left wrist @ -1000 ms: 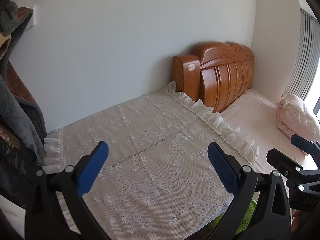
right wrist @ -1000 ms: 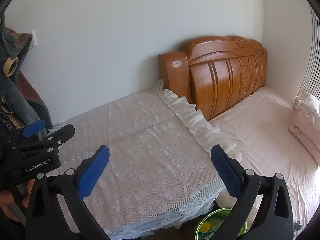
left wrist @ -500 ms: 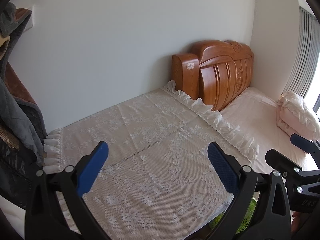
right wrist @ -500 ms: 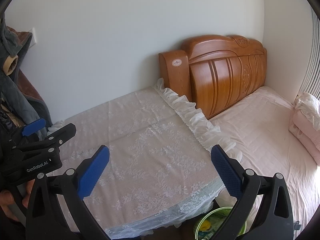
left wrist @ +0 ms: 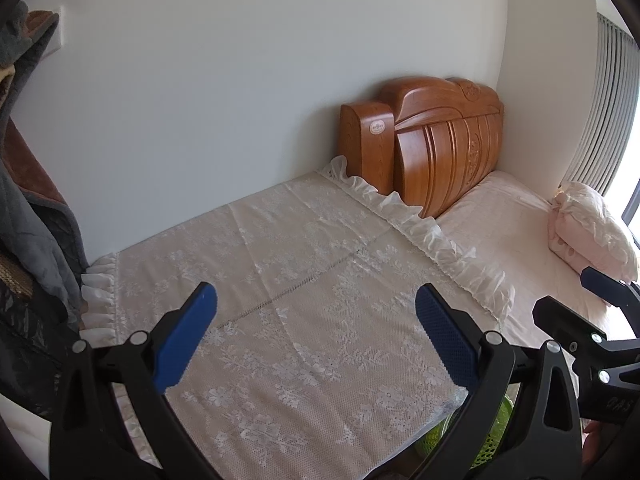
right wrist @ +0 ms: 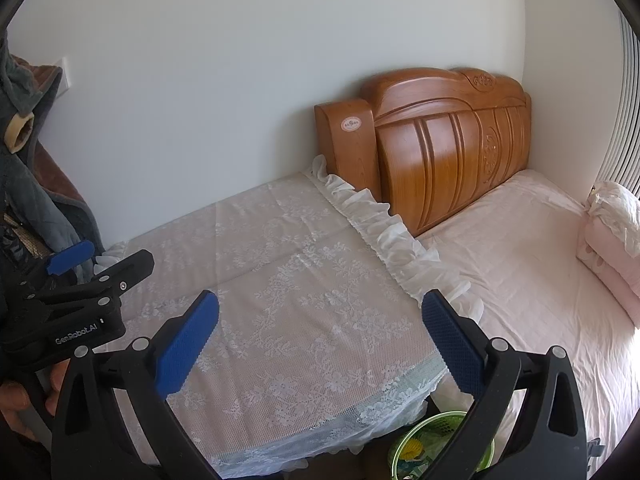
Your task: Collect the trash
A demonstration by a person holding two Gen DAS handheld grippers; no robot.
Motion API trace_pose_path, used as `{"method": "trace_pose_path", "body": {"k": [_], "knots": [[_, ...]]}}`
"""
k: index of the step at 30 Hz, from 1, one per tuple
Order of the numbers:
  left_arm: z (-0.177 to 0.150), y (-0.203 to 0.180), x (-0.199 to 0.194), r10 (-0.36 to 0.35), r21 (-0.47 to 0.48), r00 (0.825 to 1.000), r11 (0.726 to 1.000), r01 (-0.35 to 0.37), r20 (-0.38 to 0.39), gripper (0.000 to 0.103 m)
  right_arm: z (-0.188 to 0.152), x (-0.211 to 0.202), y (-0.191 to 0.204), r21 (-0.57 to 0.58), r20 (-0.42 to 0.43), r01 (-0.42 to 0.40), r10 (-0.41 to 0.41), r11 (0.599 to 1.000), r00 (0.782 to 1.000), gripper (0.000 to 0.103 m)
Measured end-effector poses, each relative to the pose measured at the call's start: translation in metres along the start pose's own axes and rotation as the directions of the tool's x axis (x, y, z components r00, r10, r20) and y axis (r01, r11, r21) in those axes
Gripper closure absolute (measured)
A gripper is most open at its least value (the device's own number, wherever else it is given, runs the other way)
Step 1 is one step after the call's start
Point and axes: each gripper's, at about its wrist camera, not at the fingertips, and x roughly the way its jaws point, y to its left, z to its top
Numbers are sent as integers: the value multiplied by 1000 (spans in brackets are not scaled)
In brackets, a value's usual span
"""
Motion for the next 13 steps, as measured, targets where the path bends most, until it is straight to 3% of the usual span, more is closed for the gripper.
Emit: {"method": "trace_pose_path", "body": {"k": [13], "knots": [[-1,-1,3,20,11,1000,1000,-20,0,8,-4,-1,1,4,-13,5,-5,1000,1000,2]]}}
